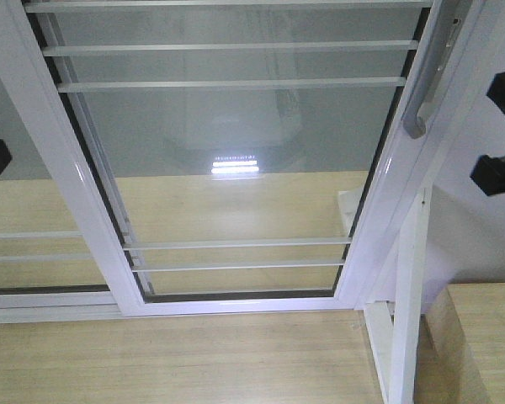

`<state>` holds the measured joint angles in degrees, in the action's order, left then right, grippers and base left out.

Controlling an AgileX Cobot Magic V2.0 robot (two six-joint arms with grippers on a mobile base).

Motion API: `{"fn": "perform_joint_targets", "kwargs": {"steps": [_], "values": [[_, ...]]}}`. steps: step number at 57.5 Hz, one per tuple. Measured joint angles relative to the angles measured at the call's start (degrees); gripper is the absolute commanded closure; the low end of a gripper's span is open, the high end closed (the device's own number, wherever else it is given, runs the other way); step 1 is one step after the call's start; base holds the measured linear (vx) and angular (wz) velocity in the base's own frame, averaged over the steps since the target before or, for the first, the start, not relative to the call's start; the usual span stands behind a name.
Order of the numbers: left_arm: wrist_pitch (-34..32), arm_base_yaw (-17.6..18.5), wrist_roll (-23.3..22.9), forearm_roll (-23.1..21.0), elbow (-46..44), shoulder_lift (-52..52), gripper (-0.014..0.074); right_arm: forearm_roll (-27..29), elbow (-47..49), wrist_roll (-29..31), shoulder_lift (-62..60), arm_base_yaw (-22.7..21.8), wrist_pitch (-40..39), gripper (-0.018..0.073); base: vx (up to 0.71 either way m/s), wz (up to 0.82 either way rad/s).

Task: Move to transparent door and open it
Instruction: 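Raise both arms and move the right gripper toward the silver handle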

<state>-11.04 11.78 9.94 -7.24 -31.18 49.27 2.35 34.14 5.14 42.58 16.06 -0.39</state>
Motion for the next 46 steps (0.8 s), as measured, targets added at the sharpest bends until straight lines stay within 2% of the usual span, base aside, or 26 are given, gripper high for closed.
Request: {"fn": "perform_joint_targets", "kwargs": {"steps": [10,22,31,40,46], "values": [[-0.1,0.0,0.0,-0.1,-0.7,5.5,0.0599,0.0,0.2,-0.2,4.9,0.0,-1.1,0.0561,0.0,0.0],[0.3,0.0,0.0,-0.1,-0.7,6.0,0.0554,0.8,0.2,-0.2,5.5,0.0,-1.1,0.0519,0.0,0.0],[0.3,0.0,0.0,-0.1,-0.7,6.0,0.0477,1.1,0.2,-0.2,5.5,0.0,-1.1,0.0415,0.0,0.0],[0.3,0.0,0.0,-0.1,-0.7,6.0,0.0383,1.1,0.2,-0.2,5.5,0.0,-1.1,0.0252,0.0,0.0],[0.3,0.0,0.0,-0.1,-0.7,6.0,0.0318,1.1,0.2,-0.2,5.5,0.0,-1.1,0.0176,0.0,0.0]]}}
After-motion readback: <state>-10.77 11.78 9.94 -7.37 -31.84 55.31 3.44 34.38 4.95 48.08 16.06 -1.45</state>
